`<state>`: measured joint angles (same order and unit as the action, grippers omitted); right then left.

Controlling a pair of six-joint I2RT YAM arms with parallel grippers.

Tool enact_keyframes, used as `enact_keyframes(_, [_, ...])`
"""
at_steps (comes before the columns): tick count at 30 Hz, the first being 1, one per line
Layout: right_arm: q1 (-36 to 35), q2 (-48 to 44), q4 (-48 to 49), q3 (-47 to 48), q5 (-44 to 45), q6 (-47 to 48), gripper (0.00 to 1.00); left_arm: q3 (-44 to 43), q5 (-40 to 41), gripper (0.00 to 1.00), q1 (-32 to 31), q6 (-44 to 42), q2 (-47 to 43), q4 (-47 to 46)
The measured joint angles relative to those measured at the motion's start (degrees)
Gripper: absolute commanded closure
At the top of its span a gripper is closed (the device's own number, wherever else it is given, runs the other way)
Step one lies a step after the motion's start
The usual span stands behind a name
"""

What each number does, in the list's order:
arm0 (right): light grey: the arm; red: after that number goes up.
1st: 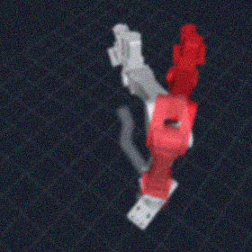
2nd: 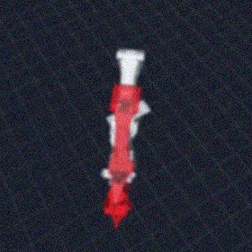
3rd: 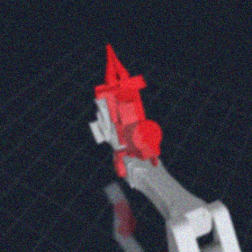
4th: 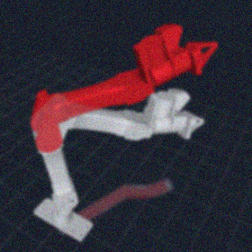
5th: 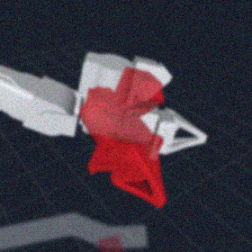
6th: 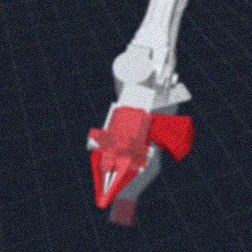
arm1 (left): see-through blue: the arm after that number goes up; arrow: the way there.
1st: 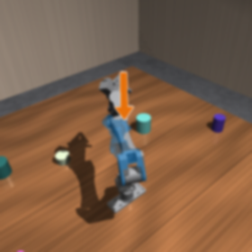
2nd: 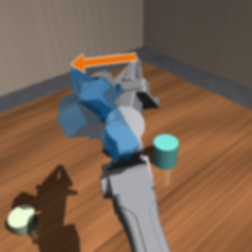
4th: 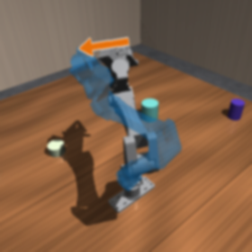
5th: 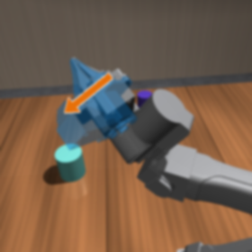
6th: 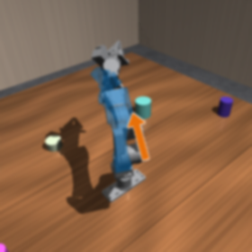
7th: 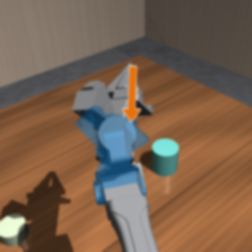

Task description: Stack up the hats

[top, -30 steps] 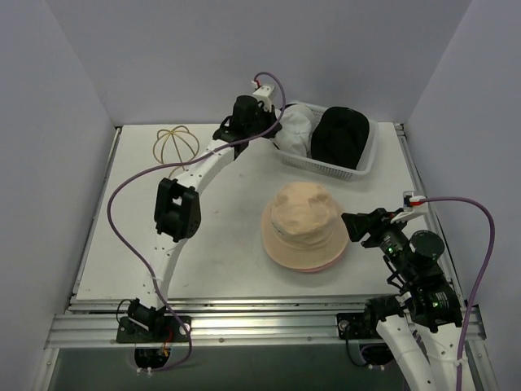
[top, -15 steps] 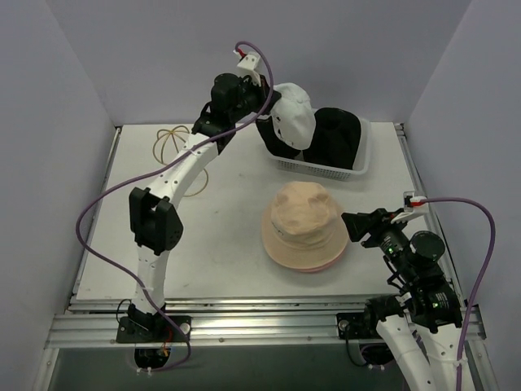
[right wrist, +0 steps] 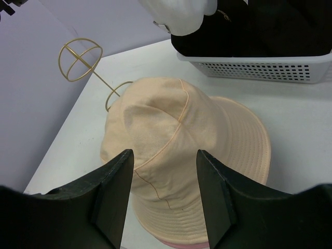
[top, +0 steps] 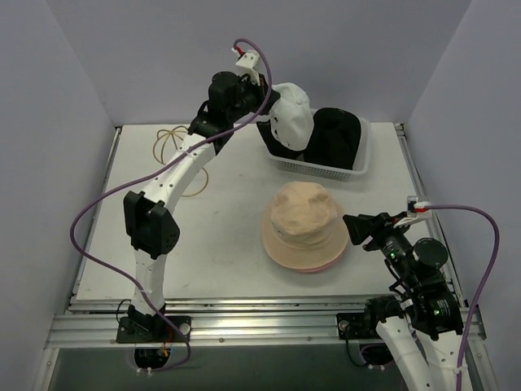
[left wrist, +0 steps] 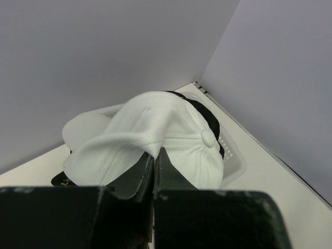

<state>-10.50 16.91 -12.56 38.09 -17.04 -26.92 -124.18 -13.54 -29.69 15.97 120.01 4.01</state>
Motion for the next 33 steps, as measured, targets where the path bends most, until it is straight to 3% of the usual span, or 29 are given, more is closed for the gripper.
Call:
enact_keyframes(11, [0.0, 0.3, 3.9, -3.0, -2.8, -2.0, 0.52, 3.9, 13.6, 0.98, 1.4, -0.7, -14.6, 11.9])
enact_keyframes(18, [0.0, 0.1, 5.1, -3.7, -4.5, -3.1, 0.52, 11.7, 19.7, 0.98, 8.5, 1.2, -25.3, 15.5])
enact_keyframes(27, [0.0, -3.3, 4.4, -3.7, -5.2, -3.1, 0.52, 22.2, 14.8, 0.98, 24.4, 6.2, -29.1, 16.4])
enact_keyframes(33, [0.0, -4.4, 3.5, -3.7, -5.4, -3.0, 0.52, 22.7, 11.5, 0.98, 28.1, 8.1, -29.0, 16.2])
